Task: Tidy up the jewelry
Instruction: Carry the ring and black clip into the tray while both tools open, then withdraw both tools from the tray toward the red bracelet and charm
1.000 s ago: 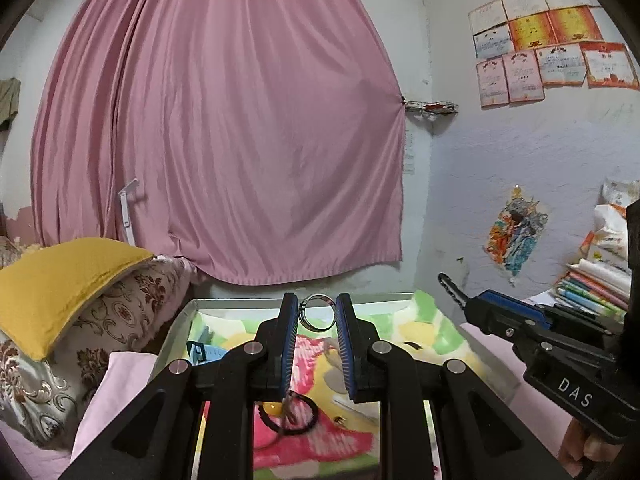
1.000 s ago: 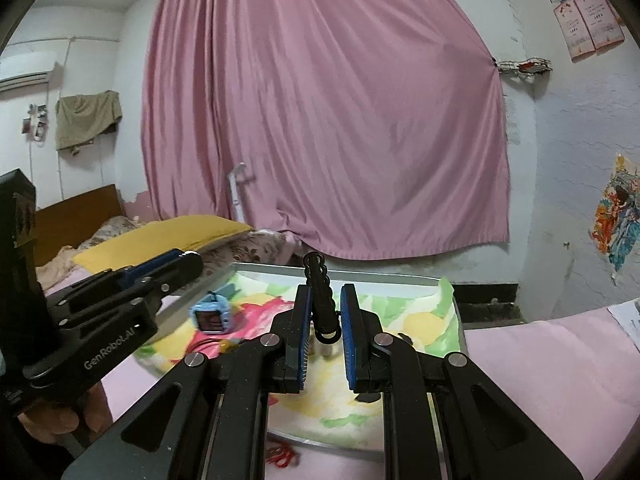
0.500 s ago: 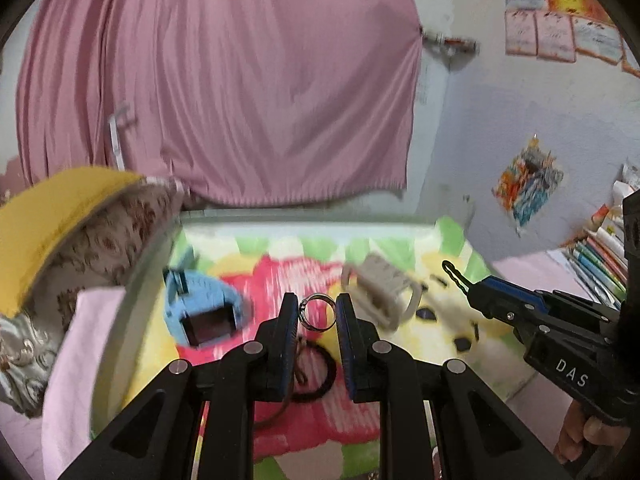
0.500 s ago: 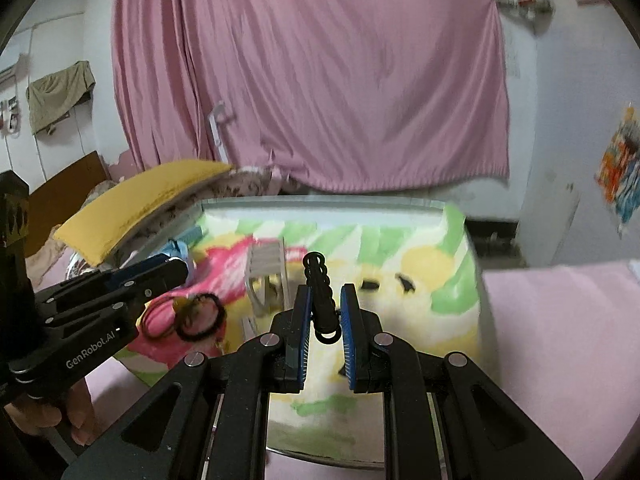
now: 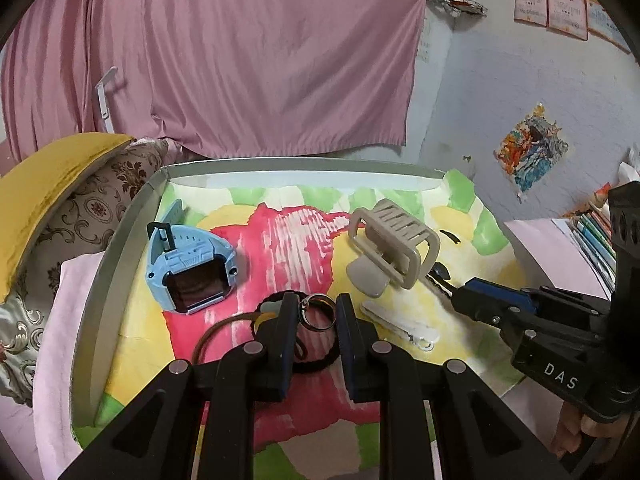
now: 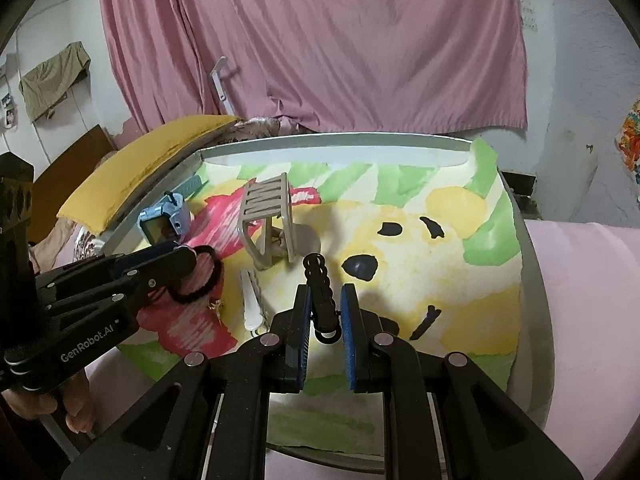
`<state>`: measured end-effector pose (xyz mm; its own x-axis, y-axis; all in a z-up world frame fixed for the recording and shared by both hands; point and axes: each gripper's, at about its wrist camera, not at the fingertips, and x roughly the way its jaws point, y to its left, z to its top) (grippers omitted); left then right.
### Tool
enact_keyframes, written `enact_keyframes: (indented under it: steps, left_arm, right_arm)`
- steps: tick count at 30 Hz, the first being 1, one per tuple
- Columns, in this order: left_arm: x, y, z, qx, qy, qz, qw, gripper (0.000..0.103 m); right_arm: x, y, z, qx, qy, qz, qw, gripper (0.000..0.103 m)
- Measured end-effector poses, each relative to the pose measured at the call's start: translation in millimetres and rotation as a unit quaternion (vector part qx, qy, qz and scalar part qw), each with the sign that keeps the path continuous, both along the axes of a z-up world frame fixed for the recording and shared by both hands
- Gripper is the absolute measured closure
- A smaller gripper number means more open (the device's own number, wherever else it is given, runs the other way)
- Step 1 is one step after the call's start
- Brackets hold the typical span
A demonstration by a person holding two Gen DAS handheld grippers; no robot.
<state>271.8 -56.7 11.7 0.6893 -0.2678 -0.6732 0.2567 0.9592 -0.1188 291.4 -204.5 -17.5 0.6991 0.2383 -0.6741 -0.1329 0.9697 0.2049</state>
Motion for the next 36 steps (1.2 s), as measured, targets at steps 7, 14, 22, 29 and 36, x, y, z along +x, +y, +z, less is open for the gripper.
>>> enact_keyframes:
  steps: [7, 14, 22, 29, 36]
  left_arm:
    - [3, 1, -1, -0.019, 0.016, -0.008, 0.9997, 0.085]
    - [4, 4, -1, -0.031, 0.023, -0.005, 0.9992, 0.085]
    - [-12, 13, 14, -0.058, -0.008, 0.005, 0.9983, 0.069]
    - [-39, 23, 31, -0.068, -0.06, 0.02, 0.9957, 0.042]
    - [-73, 36, 48, -0.064, -0.123, 0.038, 0.9896, 0.021]
  right_arm:
    - [2, 0, -3, 0.002, 0.018, 0.002, 1.0, 0.09]
    - [0, 0, -2, -0.002, 0.015, -0.002, 1.0, 0.089]
    - [-24, -9, 19, 0.014, -0.05, -0.014, 0.999, 0.062]
    - [-55, -13, 42, 0.013, -0.125, -0.023, 0.992, 0.05]
    - [-93, -13, 53, 0.004, -0.181, -0.019, 0.983, 0.026]
